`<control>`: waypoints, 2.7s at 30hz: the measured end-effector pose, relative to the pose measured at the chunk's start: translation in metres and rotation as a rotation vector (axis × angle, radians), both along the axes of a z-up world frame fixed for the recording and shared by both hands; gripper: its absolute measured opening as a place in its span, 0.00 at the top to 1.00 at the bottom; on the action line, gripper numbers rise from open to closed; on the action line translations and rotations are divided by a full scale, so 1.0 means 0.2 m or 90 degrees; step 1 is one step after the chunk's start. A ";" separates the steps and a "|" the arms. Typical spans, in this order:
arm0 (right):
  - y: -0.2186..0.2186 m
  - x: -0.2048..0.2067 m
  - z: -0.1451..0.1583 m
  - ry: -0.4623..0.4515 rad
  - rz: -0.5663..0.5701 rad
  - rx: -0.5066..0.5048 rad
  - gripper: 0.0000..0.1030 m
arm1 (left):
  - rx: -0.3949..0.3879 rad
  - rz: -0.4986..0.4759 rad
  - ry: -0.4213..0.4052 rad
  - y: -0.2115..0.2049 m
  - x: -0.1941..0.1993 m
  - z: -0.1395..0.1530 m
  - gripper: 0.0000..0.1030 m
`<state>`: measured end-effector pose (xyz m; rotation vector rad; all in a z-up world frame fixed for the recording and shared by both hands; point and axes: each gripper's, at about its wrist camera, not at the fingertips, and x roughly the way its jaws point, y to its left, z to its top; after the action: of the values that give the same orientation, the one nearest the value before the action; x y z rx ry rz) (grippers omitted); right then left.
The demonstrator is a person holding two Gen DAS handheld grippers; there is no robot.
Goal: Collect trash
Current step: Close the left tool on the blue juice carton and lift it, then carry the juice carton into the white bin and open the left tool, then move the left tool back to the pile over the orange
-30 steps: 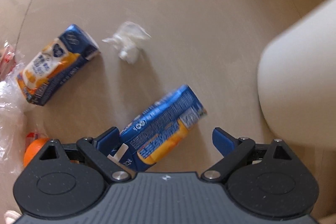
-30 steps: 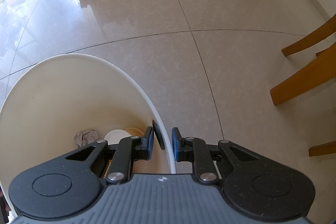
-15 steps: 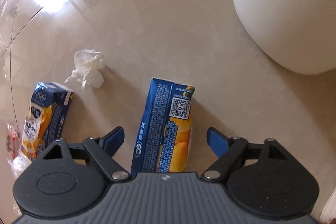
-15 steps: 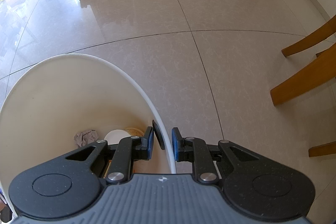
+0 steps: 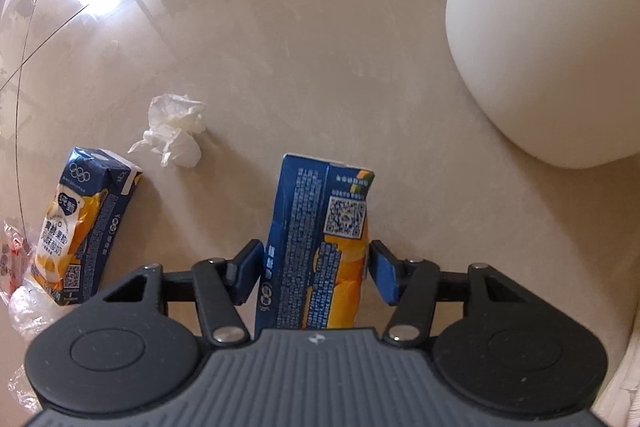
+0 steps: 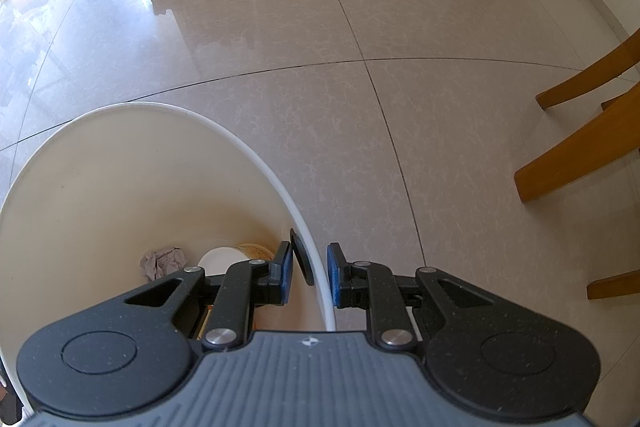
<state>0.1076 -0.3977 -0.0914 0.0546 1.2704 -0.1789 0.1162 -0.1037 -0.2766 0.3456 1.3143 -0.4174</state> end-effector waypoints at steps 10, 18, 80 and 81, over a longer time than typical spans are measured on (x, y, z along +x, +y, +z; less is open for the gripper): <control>0.00 0.00 0.00 -0.001 -0.001 0.001 0.79 | -0.006 -0.001 0.007 0.01 0.00 0.19 0.46; -0.01 0.00 -0.01 -0.001 -0.005 0.008 0.79 | -0.007 0.006 0.000 0.02 0.00 0.38 0.46; -0.04 -0.04 -0.01 -0.011 0.011 0.006 0.82 | -0.117 0.040 -0.098 -0.12 -0.04 1.35 0.13; -0.03 -0.04 -0.01 -0.011 0.012 0.003 0.82 | -0.113 0.061 -0.097 -0.08 -0.05 1.31 0.13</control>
<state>0.0997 -0.4034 -0.0928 0.0482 1.2545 -0.1580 0.1072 -0.1191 -0.0136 0.1611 1.1317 -0.4161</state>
